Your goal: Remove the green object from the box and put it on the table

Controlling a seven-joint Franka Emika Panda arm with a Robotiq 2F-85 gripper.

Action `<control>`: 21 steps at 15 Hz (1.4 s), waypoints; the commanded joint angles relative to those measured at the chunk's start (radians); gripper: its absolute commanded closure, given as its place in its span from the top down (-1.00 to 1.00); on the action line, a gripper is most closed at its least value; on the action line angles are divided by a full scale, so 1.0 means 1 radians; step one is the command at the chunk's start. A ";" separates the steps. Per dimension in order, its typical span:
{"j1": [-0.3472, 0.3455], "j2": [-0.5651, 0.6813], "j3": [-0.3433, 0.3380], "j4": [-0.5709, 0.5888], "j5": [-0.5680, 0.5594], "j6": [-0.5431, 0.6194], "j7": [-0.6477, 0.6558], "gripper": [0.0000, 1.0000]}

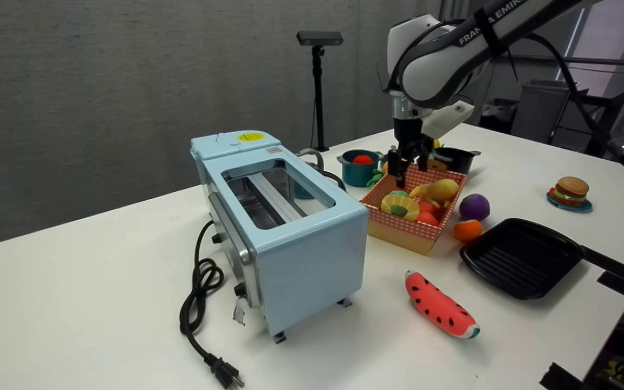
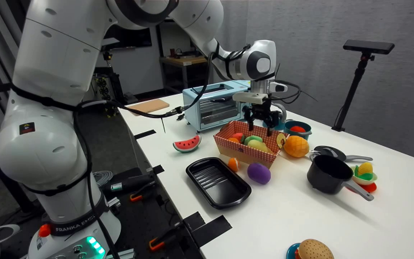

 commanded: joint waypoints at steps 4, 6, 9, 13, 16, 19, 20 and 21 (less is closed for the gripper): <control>0.006 0.000 -0.005 -0.024 -0.063 -0.004 -0.012 1.00; 0.015 0.008 -0.002 -0.018 -0.092 -0.014 -0.014 1.00; 0.027 0.021 0.009 -0.003 -0.121 -0.024 -0.023 1.00; 0.040 0.046 0.019 0.028 -0.132 -0.030 -0.037 1.00; 0.040 0.078 0.019 0.070 -0.123 -0.036 -0.046 1.00; 0.036 0.113 0.014 0.116 -0.122 -0.043 -0.052 1.00; 0.037 0.126 0.012 0.132 -0.124 -0.046 -0.053 1.00; 0.040 0.141 0.008 0.148 -0.130 -0.050 -0.053 1.00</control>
